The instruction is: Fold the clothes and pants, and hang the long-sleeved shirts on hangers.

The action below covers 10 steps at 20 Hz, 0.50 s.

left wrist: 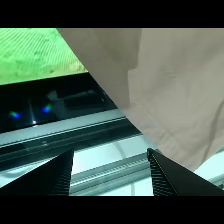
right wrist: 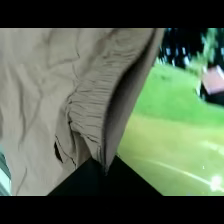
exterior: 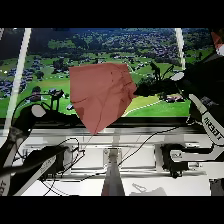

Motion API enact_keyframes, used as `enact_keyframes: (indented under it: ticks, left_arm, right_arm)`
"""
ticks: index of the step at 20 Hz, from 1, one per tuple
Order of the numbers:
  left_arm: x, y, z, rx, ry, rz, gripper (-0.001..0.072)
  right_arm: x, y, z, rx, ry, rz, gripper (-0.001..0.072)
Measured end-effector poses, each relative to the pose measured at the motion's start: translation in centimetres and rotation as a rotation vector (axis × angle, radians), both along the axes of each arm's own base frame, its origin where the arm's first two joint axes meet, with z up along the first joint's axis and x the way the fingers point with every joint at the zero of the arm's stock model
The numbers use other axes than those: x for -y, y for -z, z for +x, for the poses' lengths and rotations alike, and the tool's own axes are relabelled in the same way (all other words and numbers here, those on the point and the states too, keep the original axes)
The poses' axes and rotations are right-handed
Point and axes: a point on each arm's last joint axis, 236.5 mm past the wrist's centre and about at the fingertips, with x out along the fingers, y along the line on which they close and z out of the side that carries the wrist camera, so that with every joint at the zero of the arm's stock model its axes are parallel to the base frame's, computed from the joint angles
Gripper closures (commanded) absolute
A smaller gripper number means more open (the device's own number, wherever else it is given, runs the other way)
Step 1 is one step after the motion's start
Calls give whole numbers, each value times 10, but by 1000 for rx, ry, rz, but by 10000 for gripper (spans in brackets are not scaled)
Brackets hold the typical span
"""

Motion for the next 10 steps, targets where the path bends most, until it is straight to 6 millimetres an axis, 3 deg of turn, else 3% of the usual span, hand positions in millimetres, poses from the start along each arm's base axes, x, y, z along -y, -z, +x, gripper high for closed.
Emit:
enact_keyframes:
  ticks: [2, 5, 10]
  left_arm:
    - [14, 8, -2, -54, 0, -60, 123]
    - [42, 12, -5, -131, -15, -198, 122]
    - [75, 14, -4, -190, -33, -344, 124]
  right_arm:
    - [-11, -6, 11, 31, 34, 19, 690]
    - [-25, -9, 19, 64, 56, 26, 690]
    - [-33, -11, 23, 84, 68, 27, 690]
